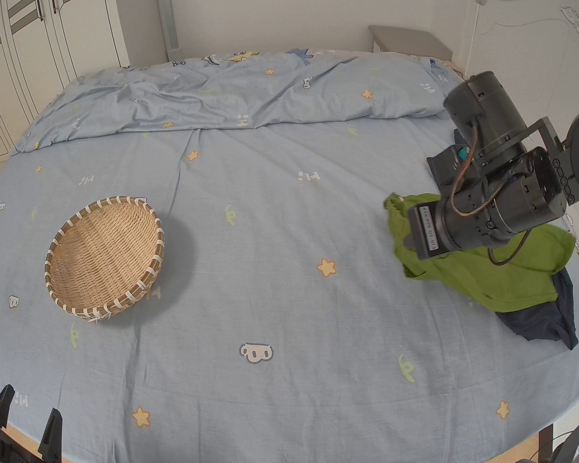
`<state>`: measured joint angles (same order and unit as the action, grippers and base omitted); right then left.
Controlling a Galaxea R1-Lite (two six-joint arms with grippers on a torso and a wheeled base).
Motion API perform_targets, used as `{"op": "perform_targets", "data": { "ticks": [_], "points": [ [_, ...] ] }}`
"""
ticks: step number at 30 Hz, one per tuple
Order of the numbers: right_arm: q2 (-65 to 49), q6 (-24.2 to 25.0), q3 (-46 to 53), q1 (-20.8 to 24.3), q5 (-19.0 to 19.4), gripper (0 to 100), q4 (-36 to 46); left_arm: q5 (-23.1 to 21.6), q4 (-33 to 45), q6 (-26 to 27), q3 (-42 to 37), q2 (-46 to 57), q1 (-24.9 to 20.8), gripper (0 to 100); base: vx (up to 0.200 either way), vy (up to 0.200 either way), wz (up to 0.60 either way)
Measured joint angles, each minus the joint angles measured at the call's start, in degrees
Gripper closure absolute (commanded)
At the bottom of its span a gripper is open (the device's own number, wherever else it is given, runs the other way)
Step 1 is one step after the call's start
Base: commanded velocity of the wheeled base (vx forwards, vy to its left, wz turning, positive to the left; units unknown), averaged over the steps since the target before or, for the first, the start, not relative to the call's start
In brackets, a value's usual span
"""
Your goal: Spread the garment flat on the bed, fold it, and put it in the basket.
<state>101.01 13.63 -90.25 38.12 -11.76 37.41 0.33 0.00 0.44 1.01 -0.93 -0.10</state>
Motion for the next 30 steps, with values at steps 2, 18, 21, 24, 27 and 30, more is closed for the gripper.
{"op": "perform_targets", "data": {
  "ticks": [2, 18, 21, 24, 27, 30],
  "points": [
    [0.39, 1.23, -1.27, 4.05, -0.02, 100, -0.79, 0.0, 0.0, 0.0, 0.0, 0.0, 0.0, 0, 0.0, 0.0, 0.0],
    [16.02, 8.75, -17.86, 21.22, -0.13, 100, -3.83, 0.0, 0.0, 0.0, 0.0, 0.0, 0.02, 0, 0.0, 0.0, 0.0],
    [18.09, 8.92, -18.46, 21.47, -0.11, 0, -3.73, -0.01, 0.0, -0.01, 0.0, 0.0, 0.02, 0, 0.0, 0.0, 0.0],
    [19.33, 9.08, -18.79, 21.6, -0.09, 0, -3.64, -0.01, 0.0, 0.0, 0.0, 0.0, 0.02, 0, 0.0, 0.0, 0.0],
    [19.99, 9.28, -18.38, 21.6, -0.09, 0, -3.29, 0.0, 0.0, 0.0, 0.0, 0.0, 0.02, 0, 0.0, 0.0, 0.0],
    [20.1, 9.3, -17.2, 21.36, -0.09, 0, -3.12, 0.0, 0.0, 0.0, 0.0, 0.0, 0.0, 0, 0.0, 0.0, 0.0]
  ]
}}
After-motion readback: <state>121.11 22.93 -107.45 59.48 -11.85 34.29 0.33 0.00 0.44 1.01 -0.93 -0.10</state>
